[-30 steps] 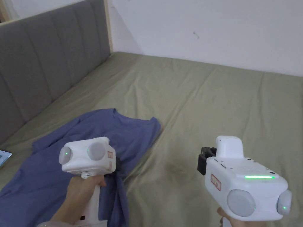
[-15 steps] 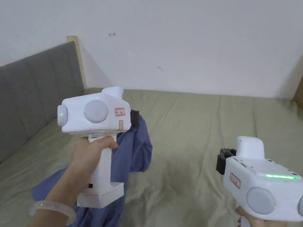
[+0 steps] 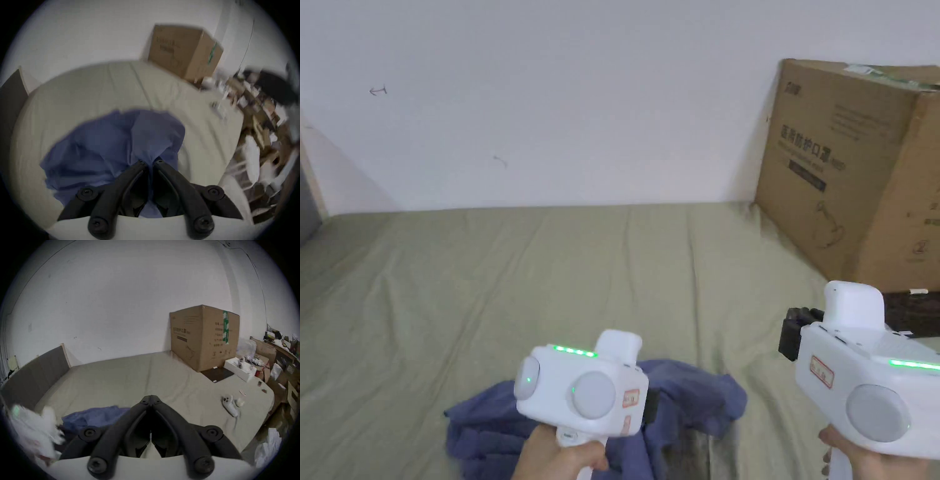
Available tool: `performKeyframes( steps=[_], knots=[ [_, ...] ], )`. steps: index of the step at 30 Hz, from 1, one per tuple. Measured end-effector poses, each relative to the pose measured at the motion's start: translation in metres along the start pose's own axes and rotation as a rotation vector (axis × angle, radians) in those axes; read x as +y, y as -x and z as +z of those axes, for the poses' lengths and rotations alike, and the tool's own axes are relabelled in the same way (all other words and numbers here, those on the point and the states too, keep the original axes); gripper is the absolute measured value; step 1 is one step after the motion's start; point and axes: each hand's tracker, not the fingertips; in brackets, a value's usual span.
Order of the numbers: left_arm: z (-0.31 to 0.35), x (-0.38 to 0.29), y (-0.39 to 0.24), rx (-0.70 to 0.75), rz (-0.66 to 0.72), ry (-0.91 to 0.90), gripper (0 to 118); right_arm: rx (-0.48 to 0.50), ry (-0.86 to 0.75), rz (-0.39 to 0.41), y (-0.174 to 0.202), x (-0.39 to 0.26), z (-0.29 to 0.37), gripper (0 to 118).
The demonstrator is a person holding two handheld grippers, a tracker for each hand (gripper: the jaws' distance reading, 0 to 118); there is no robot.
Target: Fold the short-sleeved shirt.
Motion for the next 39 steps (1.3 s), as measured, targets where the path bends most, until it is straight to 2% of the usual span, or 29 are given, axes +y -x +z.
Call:
performKeyframes(
  steps=[3, 6, 8, 9, 11, 12, 15, 17, 18, 19, 20, 21, 23, 25, 28, 29, 30, 31, 32, 39],
  knots=[
    [-0.047, -0.046, -0.001, 0.027, -0.014, 0.160, 3, -0.015, 0.052, 0.001, -0.009, -0.014, -0.007, 0],
    [-0.057, -0.068, 0.002, 0.058, -0.017, 0.152, 6, -0.021, 0.096, 0.008, -0.011, -0.027, -0.016, 0],
    [-0.050, -0.060, 0.009, 0.027, 0.075, 0.123, 12, -0.012, 0.120, 0.001, -0.009, -0.034, -0.021, 0],
    [-0.047, -0.056, 0.012, 0.008, 0.099, 0.133, 23, -0.004, 0.128, -0.003, -0.007, -0.037, -0.023, 0],
    [-0.031, -0.049, 0.013, 0.015, 0.085, 0.128, 81, 0.011, 0.147, -0.006, -0.001, -0.040, -0.026, 0],
    [-0.023, -0.048, 0.015, 0.027, 0.084, 0.116, 96, 0.024, 0.153, -0.003, 0.003, -0.041, -0.027, 0],
    [0.012, -0.045, 0.031, 0.015, 0.142, 0.032, 96, 0.058, 0.159, 0.024, 0.015, -0.043, -0.025, 0],
    [0.037, -0.050, 0.051, 0.015, 0.185, 0.011, 88, 0.076, 0.159, 0.035, 0.022, -0.043, -0.024, 0],
    [0.050, -0.056, 0.062, 0.017, 0.214, -0.016, 74, 0.086, 0.160, 0.037, 0.026, -0.043, -0.022, 0],
    [0.065, -0.067, 0.071, 0.032, 0.256, -0.069, 39, 0.098, 0.159, 0.038, 0.029, -0.043, -0.021, 0],
    [0.078, -0.079, 0.081, 0.058, 0.288, -0.096, 10, 0.108, 0.155, 0.038, 0.031, -0.044, -0.019, 0],
    [0.086, -0.092, 0.091, 0.085, 0.315, -0.080, 0, 0.114, 0.155, 0.040, 0.035, -0.046, -0.018, 0],
    [0.089, -0.117, 0.107, 0.158, 0.344, -0.053, 0, 0.126, 0.163, 0.043, 0.042, -0.048, -0.018, 0],
    [0.093, -0.133, 0.119, 0.163, 0.363, -0.011, 0, 0.144, 0.175, 0.040, 0.049, -0.052, -0.018, 0],
    [0.106, -0.146, 0.124, 0.181, 0.410, -0.050, 2, 0.164, 0.179, 0.050, 0.060, -0.055, -0.015, 0],
    [0.108, -0.146, 0.127, 0.185, 0.424, -0.061, 12, 0.169, 0.180, 0.057, 0.064, -0.055, -0.015, 0],
    [0.108, -0.145, 0.131, 0.176, 0.431, -0.062, 29, 0.173, 0.181, 0.061, 0.068, -0.055, -0.015, 0],
    [0.108, -0.143, 0.133, 0.163, 0.444, -0.062, 56, 0.178, 0.182, 0.063, 0.071, -0.054, -0.016, 0],
    [0.105, -0.141, 0.134, 0.161, 0.445, -0.055, 66, 0.181, 0.182, 0.065, 0.074, -0.054, -0.017, 0],
    [0.041, -0.153, 0.126, 0.160, 0.417, 0.097, 63, 0.194, 0.198, 0.086, 0.087, -0.057, -0.027, 0]
  ],
)
